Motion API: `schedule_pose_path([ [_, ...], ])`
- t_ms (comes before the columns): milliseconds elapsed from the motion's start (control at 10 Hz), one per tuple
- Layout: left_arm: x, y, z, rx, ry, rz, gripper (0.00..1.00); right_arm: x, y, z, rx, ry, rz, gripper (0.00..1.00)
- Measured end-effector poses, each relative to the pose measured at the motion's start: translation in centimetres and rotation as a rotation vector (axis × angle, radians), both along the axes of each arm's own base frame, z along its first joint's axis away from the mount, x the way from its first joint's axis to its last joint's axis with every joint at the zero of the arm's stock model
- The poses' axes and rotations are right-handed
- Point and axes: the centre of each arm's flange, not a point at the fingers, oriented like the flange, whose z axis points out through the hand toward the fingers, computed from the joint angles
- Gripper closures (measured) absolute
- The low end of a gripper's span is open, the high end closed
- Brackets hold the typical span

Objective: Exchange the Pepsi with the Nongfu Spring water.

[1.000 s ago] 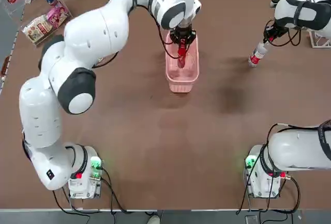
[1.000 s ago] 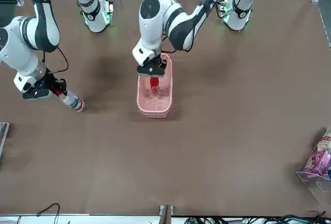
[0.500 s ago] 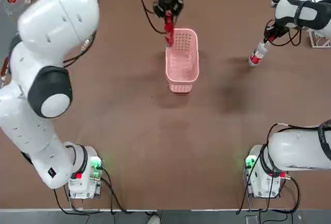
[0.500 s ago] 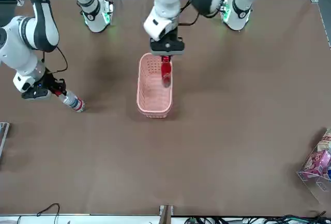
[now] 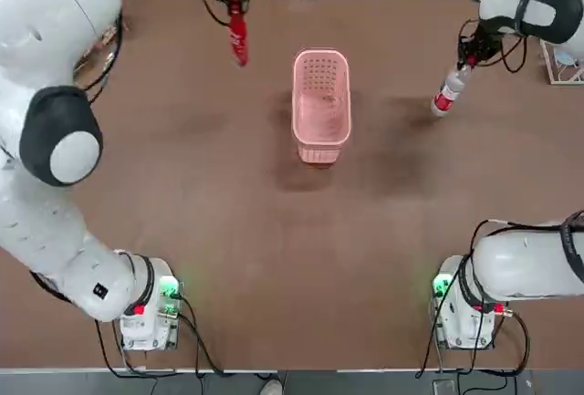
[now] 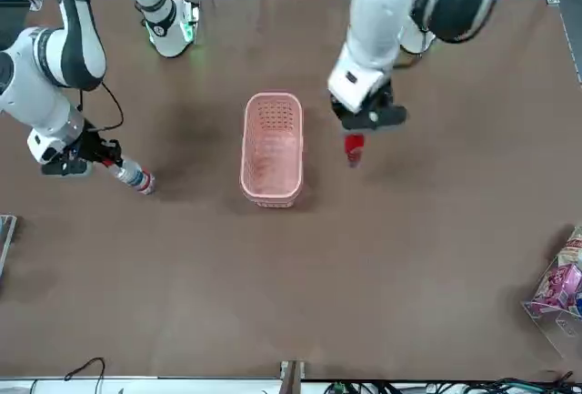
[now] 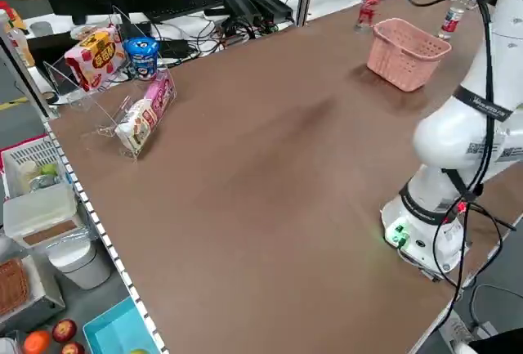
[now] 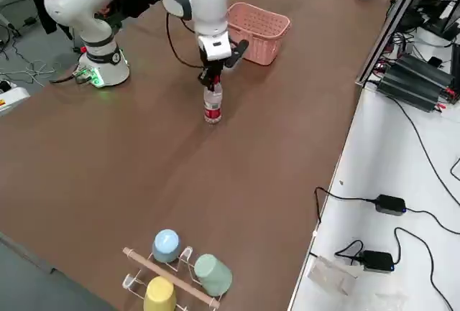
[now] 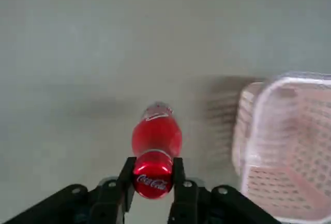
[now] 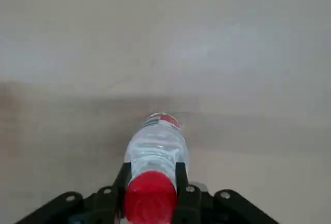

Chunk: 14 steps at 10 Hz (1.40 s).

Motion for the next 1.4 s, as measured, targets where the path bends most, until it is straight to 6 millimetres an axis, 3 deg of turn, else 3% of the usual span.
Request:
schedule_pose_path([
  [200, 2.3, 7.0, -3.9, -0.004, 0.014, -0.003, 0.68, 1.5, 4.7, 4.7, 0.006, 0.019, 0.014, 0.63],
  [400, 3.0, 13.1, -4.8, -0.006, 0.011, 0.034, 0.68, 1.7, 11.9, 11.0, 0.008, 0.039, 0.024, 0.63],
  [600, 3.2, 17.4, -4.8, -0.005, 0.015, 0.065, 0.68, -0.4, 21.5, 17.1, 0.017, 0.018, 0.062, 0.63],
  [800, 3.7, 22.0, -4.7, -0.007, 0.007, 0.109, 0.68, -4.1, 30.3, 20.2, 0.037, -0.017, 0.105, 0.63],
  [1000, 3.9, 24.0, -6.8, -0.013, -0.014, 0.140, 0.68, -7.4, 37.3, 20.7, 0.062, -0.048, 0.142, 0.63],
  [1100, 3.6, 24.2, -9.2, -0.016, -0.028, 0.141, 0.68, -8.4, 40.6, 19.4, 0.072, -0.060, 0.152, 0.63],
  [1300, 2.2, 24.4, -14.6, -0.021, -0.041, 0.139, 0.68, -8.9, 45.6, 14.2, 0.030, -0.059, 0.159, 0.63],
  [1400, 1.6, 24.8, -16.3, -0.020, -0.032, 0.144, 0.68, -8.6, 47.3, 10.9, 0.003, -0.049, 0.167, 0.63],
])
